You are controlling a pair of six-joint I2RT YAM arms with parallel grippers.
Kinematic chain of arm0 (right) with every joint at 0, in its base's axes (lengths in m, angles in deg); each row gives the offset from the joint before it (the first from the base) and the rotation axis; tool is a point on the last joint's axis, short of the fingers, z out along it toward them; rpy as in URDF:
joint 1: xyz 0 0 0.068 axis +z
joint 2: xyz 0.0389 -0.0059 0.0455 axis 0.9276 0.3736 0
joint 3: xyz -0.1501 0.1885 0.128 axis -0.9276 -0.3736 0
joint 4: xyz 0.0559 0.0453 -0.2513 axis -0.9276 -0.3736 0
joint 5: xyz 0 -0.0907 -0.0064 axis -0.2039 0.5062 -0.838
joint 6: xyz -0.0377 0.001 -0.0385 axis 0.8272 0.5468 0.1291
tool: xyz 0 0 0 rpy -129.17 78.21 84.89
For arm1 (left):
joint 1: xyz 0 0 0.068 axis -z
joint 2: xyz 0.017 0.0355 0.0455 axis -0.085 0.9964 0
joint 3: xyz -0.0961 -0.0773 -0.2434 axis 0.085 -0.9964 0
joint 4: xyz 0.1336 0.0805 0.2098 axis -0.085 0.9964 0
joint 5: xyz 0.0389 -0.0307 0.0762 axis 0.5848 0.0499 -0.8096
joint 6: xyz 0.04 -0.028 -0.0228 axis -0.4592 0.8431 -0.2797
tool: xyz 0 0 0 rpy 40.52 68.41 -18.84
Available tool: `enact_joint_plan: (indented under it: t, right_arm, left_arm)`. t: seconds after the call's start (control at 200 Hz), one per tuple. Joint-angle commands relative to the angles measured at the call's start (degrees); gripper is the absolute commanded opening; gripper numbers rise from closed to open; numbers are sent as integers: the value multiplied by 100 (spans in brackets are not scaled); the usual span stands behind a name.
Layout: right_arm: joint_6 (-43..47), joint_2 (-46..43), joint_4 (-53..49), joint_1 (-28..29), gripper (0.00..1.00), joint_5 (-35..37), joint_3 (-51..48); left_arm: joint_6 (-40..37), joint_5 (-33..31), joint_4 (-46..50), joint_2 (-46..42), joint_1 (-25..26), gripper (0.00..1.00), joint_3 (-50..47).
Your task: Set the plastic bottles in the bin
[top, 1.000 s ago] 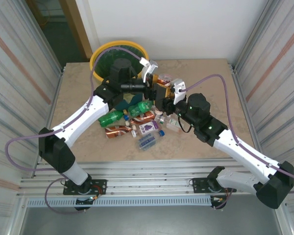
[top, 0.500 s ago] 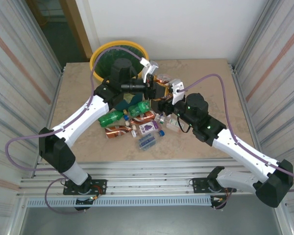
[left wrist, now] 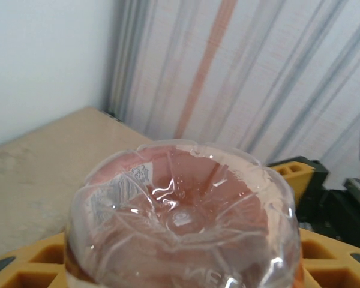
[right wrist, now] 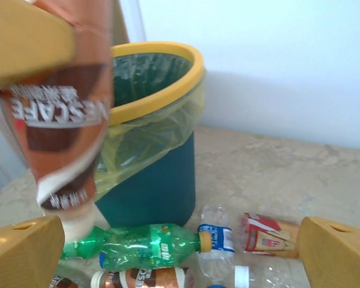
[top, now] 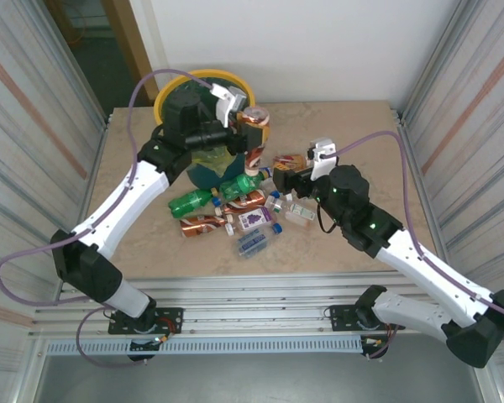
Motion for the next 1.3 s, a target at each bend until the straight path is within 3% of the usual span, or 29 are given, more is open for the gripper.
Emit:
enact_joint_plan:
  t: [0.0, 0.286, 0.546, 0.746, 0.942, 1.137, 1.297]
  right_arm:
    - [-339, -334, -285, -22, 98, 631, -28]
    - [-1107, -713, -982, -321, 98, 1368, -6]
    - [-1485, -710, -1395, -459, 98, 1742, 88]
    - [-1996, -502, -2054, -595, 98, 2057, 328]
    - [-2059, -187, -2530, -962, 98, 1465, 511]
    - [-2029, 111, -2861, -1530, 98, 179, 571]
    - [-1844, 527, -2980, -1721, 98, -474, 529]
  left_arm:
    - [-291, -470, 43, -309, -211, 23, 374]
    - [-737, -1250, 122, -68, -837, 23, 1034]
    - [-961, -1638, 822, 1015, -1363, 23, 2246]
    - [-1117, -1593, 1610, 1930, -1557, 27, 3145]
    - [-1205, -1567, 1986, 2449, -1569, 29, 3404]
    - [-1280, -1453, 2248, 2770, -1572, 30, 3503]
    - [-1287, -1309, 2371, 2962, -1568, 35, 3502]
